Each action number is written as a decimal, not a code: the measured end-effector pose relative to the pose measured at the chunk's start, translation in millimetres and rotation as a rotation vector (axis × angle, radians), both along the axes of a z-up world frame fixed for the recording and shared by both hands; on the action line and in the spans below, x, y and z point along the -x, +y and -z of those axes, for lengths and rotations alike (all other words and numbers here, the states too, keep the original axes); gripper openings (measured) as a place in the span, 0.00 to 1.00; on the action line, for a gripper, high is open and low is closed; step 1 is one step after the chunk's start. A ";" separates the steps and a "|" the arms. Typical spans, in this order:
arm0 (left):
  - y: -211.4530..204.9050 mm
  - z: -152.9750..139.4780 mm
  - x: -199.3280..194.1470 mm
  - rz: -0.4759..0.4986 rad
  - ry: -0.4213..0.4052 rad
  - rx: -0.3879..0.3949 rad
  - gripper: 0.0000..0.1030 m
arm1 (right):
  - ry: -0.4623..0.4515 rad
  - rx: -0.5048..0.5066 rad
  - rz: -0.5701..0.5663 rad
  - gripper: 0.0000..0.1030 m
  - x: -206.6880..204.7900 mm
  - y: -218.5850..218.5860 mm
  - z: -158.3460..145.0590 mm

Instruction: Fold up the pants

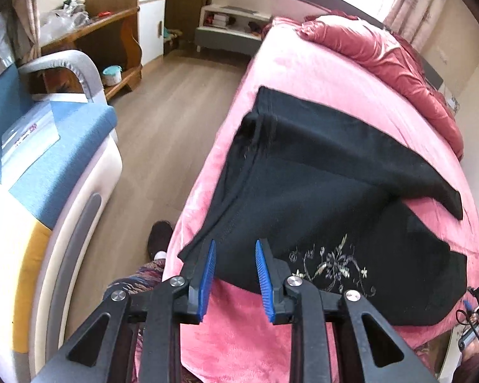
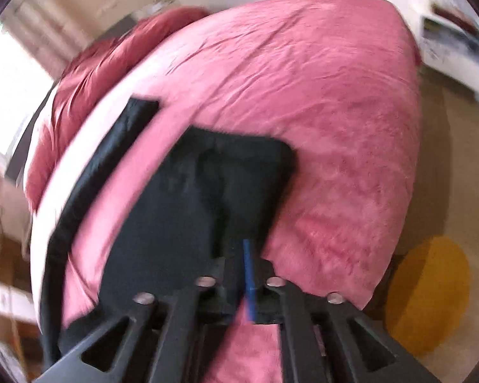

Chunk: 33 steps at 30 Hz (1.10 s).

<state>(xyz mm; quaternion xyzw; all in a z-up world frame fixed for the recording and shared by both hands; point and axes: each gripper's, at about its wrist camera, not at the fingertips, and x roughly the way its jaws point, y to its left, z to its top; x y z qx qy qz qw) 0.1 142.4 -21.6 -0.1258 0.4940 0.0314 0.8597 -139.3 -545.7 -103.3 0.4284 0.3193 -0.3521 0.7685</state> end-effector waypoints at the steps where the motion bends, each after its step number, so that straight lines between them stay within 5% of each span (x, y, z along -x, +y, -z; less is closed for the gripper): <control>1: -0.7 -1.8 -1.1 0.001 -0.004 -0.004 0.25 | -0.010 -0.014 0.004 0.52 -3.6 -6.1 1.9; 5: -11.1 -7.4 -5.8 0.015 -0.022 -0.029 0.25 | 0.024 -0.032 0.007 0.48 -22.2 -22.0 10.9; 7: -18.4 -12.1 -9.5 0.025 -0.038 -0.049 0.25 | 0.055 -0.036 0.001 0.22 -28.6 -26.8 17.8; 10: -25.2 -18.3 -17.6 0.041 -0.059 -0.057 0.26 | 0.117 0.058 -0.040 0.07 -36.0 -18.9 5.9; 16: -42.5 -20.9 -44.0 0.083 -0.079 -0.047 0.29 | 0.258 0.228 -0.003 0.07 -26.8 -0.8 -9.8; 18: -50.7 -18.6 -51.8 0.101 -0.081 -0.054 0.29 | 0.287 0.208 -0.005 0.09 -25.6 -1.2 -1.9; 20: -59.6 -15.1 -60.7 0.123 -0.075 -0.069 0.30 | 0.292 0.215 0.014 0.27 -21.4 0.8 -4.8; 22: -64.9 -10.1 -69.5 0.139 -0.059 -0.079 0.30 | 0.299 0.267 0.038 0.54 -18.4 6.0 -16.6; 26: -65.2 -0.9 -94.7 0.137 -0.037 -0.053 0.32 | 0.252 0.331 -0.027 0.56 -26.8 25.4 -43.1; 33: -48.2 6.4 -161.2 0.114 0.006 0.054 0.33 | 0.154 0.290 -0.398 0.61 -105.0 106.3 -47.5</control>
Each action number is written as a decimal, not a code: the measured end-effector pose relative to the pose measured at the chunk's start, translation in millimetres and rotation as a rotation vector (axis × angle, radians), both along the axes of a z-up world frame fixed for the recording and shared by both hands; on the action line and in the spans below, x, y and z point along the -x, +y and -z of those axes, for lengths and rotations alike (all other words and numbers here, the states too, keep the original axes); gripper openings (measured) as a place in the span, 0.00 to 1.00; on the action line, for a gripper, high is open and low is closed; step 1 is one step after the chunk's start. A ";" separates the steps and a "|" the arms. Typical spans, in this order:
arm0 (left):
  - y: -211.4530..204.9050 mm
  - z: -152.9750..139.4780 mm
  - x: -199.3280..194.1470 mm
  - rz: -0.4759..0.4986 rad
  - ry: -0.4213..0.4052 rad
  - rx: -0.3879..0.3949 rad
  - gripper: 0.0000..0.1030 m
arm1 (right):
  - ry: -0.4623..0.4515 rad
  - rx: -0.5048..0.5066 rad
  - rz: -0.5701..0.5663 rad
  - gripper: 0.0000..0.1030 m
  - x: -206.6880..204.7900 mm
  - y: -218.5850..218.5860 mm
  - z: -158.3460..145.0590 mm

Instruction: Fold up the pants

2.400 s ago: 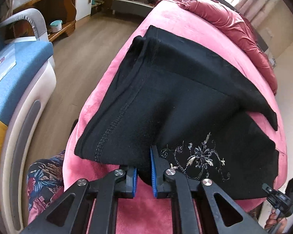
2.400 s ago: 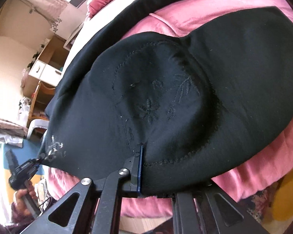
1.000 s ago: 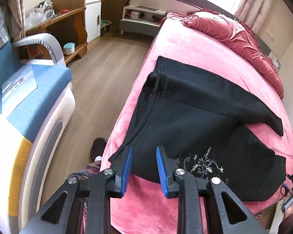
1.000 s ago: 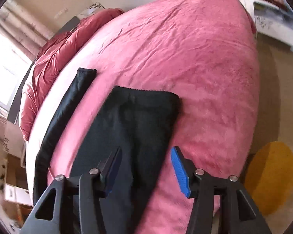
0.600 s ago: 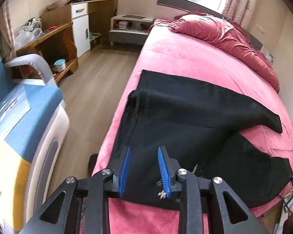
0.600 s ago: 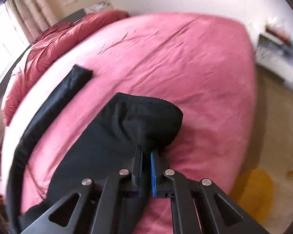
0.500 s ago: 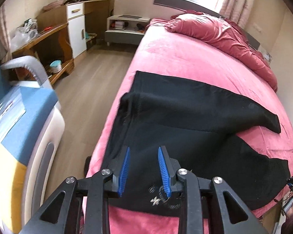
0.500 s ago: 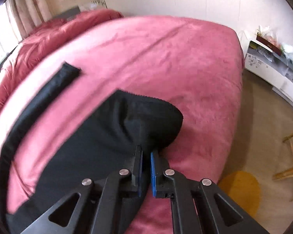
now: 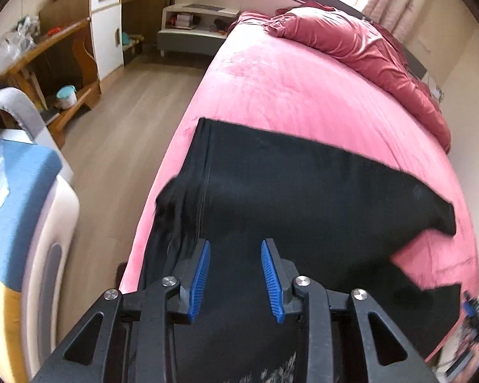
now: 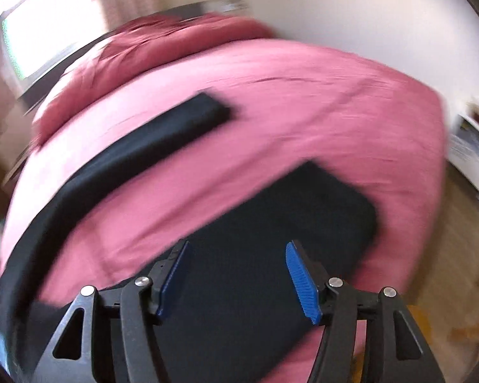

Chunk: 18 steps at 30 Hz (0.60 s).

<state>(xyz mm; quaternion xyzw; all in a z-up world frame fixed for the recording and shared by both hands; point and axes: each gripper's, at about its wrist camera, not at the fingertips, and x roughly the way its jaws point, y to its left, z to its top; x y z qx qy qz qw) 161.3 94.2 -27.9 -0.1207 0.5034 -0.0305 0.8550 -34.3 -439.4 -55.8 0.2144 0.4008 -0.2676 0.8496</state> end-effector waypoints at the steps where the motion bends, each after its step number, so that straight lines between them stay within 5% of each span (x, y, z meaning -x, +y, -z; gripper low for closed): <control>1: 2.8 1.4 -8.9 -0.007 0.006 0.005 0.33 | 0.008 -0.011 -0.058 0.61 -14.4 16.1 3.2; 8: 28.7 28.6 -96.7 -0.082 0.093 0.015 0.36 | 0.036 -0.102 -0.307 0.61 -82.5 93.1 23.0; 14: 47.3 56.1 -151.8 -0.134 0.144 0.098 0.37 | 0.035 -0.137 -0.397 0.63 -109.1 136.6 27.6; 18: 46.2 68.2 -179.7 -0.122 0.163 0.086 0.37 | 0.038 -0.151 -0.418 0.65 -117.1 149.6 27.4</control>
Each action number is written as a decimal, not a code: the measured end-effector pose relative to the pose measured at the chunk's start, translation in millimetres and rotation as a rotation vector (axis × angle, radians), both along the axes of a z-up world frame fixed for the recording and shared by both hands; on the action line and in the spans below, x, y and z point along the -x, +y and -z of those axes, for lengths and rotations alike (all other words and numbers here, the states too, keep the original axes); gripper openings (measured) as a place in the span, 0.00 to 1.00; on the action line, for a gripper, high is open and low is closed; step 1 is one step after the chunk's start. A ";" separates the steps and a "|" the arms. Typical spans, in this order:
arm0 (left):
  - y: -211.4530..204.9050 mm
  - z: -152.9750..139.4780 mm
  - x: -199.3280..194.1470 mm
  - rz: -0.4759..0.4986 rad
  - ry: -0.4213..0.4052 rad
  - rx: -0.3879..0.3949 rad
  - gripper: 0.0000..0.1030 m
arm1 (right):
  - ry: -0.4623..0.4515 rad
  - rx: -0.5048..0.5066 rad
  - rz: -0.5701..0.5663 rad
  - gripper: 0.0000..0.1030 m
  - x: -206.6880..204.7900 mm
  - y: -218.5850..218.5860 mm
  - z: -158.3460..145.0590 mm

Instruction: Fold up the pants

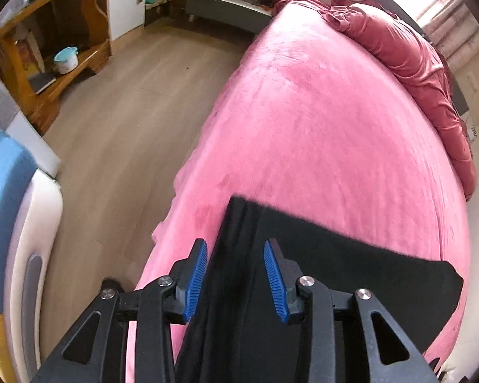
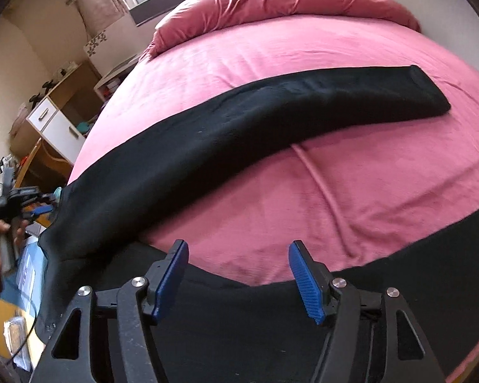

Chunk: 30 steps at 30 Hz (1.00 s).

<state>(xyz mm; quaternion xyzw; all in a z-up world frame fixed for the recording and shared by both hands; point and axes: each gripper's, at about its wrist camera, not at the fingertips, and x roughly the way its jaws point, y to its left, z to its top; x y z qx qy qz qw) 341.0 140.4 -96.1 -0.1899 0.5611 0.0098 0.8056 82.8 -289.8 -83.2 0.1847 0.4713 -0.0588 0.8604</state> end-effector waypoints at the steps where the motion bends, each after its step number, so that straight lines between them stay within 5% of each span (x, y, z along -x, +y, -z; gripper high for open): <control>1: -1.6 4.5 -7.5 0.008 0.014 -0.008 0.37 | 0.002 -0.006 -0.001 0.65 -0.6 1.8 -0.3; 10: -14.9 15.7 -29.0 0.003 0.026 -0.049 0.38 | 0.034 -0.033 0.006 0.66 -13.4 13.2 7.5; 14: -27.3 5.2 -16.9 0.063 -0.025 -0.080 0.10 | 0.054 -0.030 0.014 0.66 -13.3 14.7 13.2; 16: -28.3 -7.6 -4.6 0.071 -0.073 -0.051 0.11 | 0.061 -0.026 0.023 0.66 -11.8 14.0 14.7; 25: -50.2 -109.1 103.1 0.324 -0.404 0.122 0.09 | 0.048 -0.052 0.037 0.66 -12.9 -0.9 3.5; 30: -72.2 -135.1 180.4 0.498 -0.480 0.169 0.07 | 0.025 -0.086 0.018 0.66 -21.4 -2.7 -7.9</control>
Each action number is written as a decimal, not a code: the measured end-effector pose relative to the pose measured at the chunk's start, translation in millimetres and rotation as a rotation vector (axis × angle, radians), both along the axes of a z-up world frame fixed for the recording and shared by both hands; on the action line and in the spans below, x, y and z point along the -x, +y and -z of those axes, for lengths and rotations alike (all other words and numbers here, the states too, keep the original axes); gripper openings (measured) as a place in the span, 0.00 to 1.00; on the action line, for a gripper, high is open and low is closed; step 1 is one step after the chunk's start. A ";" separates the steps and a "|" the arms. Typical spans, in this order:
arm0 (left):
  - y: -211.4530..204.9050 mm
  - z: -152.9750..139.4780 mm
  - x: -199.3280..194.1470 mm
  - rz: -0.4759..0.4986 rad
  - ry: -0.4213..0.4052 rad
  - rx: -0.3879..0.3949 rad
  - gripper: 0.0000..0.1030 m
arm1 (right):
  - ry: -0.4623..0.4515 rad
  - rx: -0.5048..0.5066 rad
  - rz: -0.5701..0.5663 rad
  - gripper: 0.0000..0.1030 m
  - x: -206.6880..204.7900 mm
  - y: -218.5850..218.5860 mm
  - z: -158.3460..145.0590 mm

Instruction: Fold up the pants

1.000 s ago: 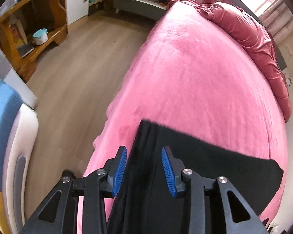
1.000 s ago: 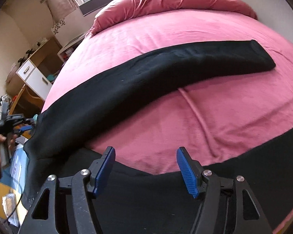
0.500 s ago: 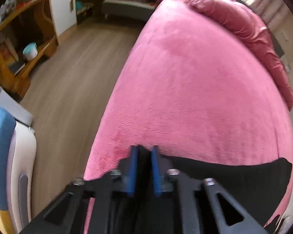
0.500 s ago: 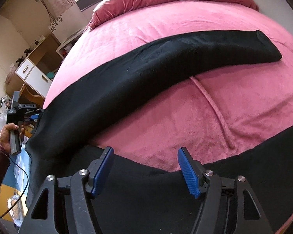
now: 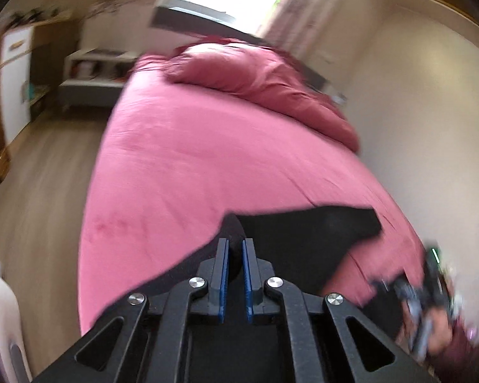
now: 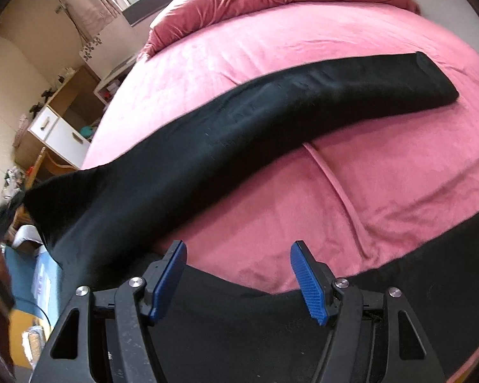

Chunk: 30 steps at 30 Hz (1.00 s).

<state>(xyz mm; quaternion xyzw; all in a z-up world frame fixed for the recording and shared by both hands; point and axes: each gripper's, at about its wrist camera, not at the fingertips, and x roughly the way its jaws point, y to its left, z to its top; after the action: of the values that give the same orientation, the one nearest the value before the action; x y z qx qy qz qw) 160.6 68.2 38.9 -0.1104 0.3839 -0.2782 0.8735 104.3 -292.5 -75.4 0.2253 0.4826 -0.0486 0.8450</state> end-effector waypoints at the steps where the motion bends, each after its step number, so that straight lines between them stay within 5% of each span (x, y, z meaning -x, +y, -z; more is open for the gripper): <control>1: -3.9 -2.5 21.5 0.046 -0.012 0.006 0.07 | -0.008 -0.009 -0.013 0.66 -4.2 1.1 -2.9; 10: -20.6 12.3 139.6 0.254 0.031 -0.006 0.06 | -0.049 -0.151 -0.029 0.66 -67.5 -0.3 -18.5; 14: -19.8 25.0 150.8 0.265 0.065 -0.009 0.06 | -0.034 -0.217 0.036 0.66 -109.3 -9.6 -13.2; 21: -12.9 27.5 147.5 0.251 0.098 0.004 0.06 | 0.040 -0.193 0.123 0.63 -176.4 -18.1 -1.4; 23: -8.2 29.3 146.8 0.252 0.106 0.008 0.06 | 0.068 -0.181 0.138 0.55 -190.6 -20.5 6.9; 27: -0.5 32.5 142.6 0.222 0.115 0.002 0.06 | 0.137 -0.075 0.145 0.07 -206.7 -21.3 20.0; 30: 12.6 27.1 131.5 0.155 0.111 0.022 0.06 | 0.086 -0.038 0.098 0.07 -194.8 -18.3 8.4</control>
<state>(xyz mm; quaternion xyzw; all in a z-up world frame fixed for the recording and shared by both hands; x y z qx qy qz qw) 29.1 80.8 11.8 -0.1052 0.4360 -0.3428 0.8254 299.1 -310.8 -83.8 0.2622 0.5076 -0.0904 0.8157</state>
